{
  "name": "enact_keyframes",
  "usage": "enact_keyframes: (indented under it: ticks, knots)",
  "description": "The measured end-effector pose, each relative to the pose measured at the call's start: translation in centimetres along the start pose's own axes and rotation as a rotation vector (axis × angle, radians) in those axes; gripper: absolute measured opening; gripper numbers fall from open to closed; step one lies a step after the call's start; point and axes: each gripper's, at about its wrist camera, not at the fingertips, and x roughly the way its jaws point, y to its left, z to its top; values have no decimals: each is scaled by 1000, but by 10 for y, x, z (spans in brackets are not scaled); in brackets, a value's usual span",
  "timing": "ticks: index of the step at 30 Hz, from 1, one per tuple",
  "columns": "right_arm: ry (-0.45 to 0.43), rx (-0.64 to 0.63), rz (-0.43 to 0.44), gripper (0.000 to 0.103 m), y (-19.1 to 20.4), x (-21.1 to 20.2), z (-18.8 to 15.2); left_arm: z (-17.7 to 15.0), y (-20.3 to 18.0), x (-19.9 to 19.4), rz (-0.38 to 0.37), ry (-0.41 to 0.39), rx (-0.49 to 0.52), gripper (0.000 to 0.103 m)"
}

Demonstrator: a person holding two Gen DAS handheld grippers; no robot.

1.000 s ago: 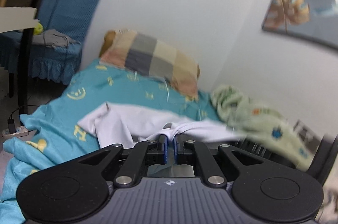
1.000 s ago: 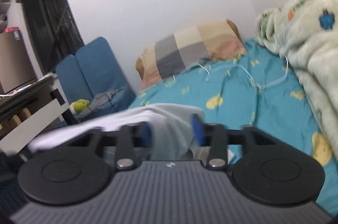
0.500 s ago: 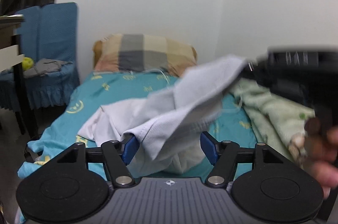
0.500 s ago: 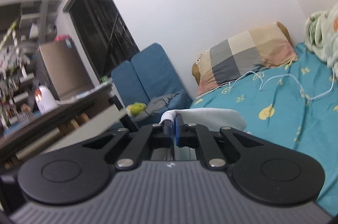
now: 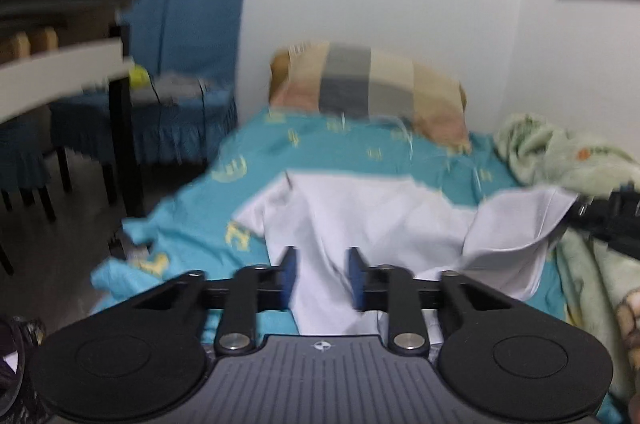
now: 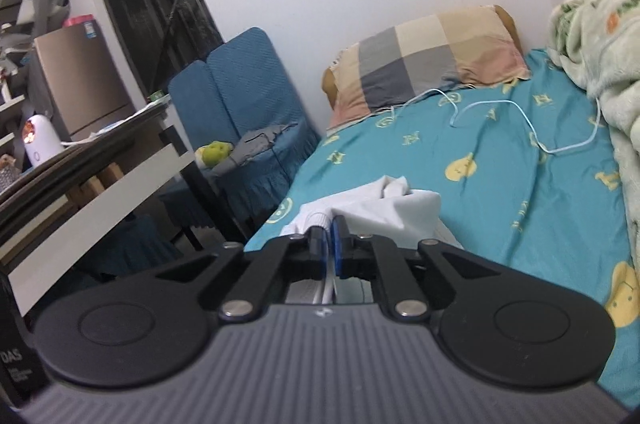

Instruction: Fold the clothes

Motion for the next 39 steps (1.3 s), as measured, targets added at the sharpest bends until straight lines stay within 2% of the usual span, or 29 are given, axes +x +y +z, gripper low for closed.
enact_keyframes:
  ticks: [2,4,5,7,8,9,11,13,16,17,18,19,22,24,25,26,27,29,30,34,36,39]
  knots:
    - [8,24,-2,8,-6,1,0,-6,7,1,-31,21,-35,11]
    - [20,48,-1,8,-11,3,-1,-6,9,-6,-93,5,-56,11]
    - [27,58,0,8,-14,3,-1,-5,8,-10,-141,-7,-61,17]
    - [44,67,2,8,-15,5,-3,-3,2,-20,-258,-35,-53,35]
    - [48,75,12,8,-15,5,-3,-3,-7,-26,-297,-51,-20,49]
    - [48,80,22,8,-14,5,-3,-4,-18,-32,-326,-70,25,58]
    - [49,90,43,8,-13,4,-2,-9,-38,-40,-362,-97,113,65]
    - [50,101,64,8,-11,2,-1,-16,-54,-36,-339,-88,178,66]
    - [50,131,95,8,-12,1,0,-29,-63,-15,-249,-23,190,60]
    - [53,134,90,8,-14,1,0,-32,-62,-7,-220,3,170,41]
    - [55,137,85,8,-16,2,0,-32,-56,-4,-207,8,134,11]
    - [58,140,81,8,-17,2,0,-29,-47,-8,-205,-9,95,9]
    - [65,150,67,8,-22,4,1,-18,-23,-22,-215,-77,-21,8]
    - [73,156,58,10,-26,5,1,-5,-11,-46,-280,-175,-86,8]
    - [90,158,55,17,-27,9,-1,0,-7,-57,-302,-216,-98,8]
    - [105,161,53,29,-28,12,-3,4,-4,-66,-316,-250,-99,8]
    - [119,168,57,35,-29,15,-6,6,-1,-73,-318,-279,-98,8]
    - [145,187,74,56,-30,19,-10,10,8,-80,-312,-310,-123,8]
    - [156,194,83,58,-29,20,-12,12,13,-83,-310,-322,-140,8]
    - [139,146,42,59,-21,16,-15,27,32,-85,-284,-346,-191,8]
    - [119,161,35,59,-23,13,-15,34,41,-86,-273,-357,-205,8]
    - [76,117,-10,59,-20,7,-14,40,52,-91,-266,-367,-218,8]
